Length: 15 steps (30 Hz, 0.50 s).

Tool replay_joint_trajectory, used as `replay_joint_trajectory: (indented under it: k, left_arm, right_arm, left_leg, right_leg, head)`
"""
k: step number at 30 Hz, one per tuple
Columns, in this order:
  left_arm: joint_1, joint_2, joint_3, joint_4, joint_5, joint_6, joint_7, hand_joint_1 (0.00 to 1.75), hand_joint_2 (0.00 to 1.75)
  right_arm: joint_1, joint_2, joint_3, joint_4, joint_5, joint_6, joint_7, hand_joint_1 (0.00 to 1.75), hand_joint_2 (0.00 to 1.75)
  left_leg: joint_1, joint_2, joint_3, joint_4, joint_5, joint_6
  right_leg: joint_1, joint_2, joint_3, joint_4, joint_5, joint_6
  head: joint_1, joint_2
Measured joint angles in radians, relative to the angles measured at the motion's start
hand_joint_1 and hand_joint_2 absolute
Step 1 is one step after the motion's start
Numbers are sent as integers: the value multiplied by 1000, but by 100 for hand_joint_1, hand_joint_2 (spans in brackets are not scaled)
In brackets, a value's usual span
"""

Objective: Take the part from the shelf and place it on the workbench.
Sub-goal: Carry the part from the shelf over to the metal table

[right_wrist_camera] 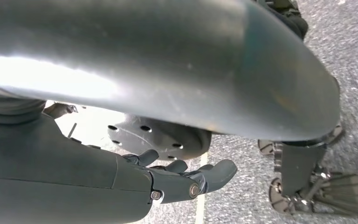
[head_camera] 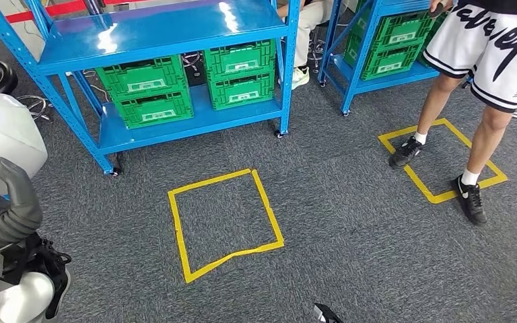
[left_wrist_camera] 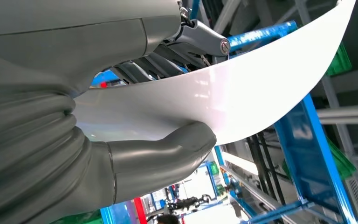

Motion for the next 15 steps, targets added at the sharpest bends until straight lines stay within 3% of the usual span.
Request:
replay_joint_trajectory:
  k: [3, 6, 10, 13, 15]
  left_arm:
    - [6, -4, 7, -2, 5, 7, -19, 175, 175]
    - [16, -8, 9, -6, 7, 12, -33, 175, 175]
    - [21, -17, 13, -16, 7, 15, -40, 175, 175]
    - [23, -22, 15, -18, 7, 16, -40, 175, 175]
    - [23, -24, 16, -21, 6, 17, -40, 175, 175]
  right_arm:
    - [0, 0, 0, 0, -3, 2, 2, 0, 0]
    - [1, 0, -3, 0, -8, 12, 3, 0, 0]
    - [1, 0, -6, 0, -12, 24, 3, 0, 0]
    - [1, 0, -6, 0, -12, 24, 3, 0, 0]
    - [1, 0, -6, 0, -12, 25, 2, 0, 0]
  left_leg:
    - [0, -1, -3, -4, 6, 4]
    - [-2, 0, -8, 1, 8, 11]
    - [-7, 0, -21, 13, 10, 21]
    - [-9, 0, -27, 14, 15, 29]
    - [-5, -1, -26, 6, 24, 38]
  right_leg:
    - [3, 0, 0, -8, 10, -20]
    - [1, 0, 0, -12, 17, -6]
    - [-5, -1, -6, -16, 27, 21]
    - [-9, -1, -10, -16, 33, 32]
    - [-10, 0, -16, -2, 20, 38]
  head:
    - [1, 0]
    - [0, 0]
    - [0, 0]
    - [0, 0]
    - [1, 0]
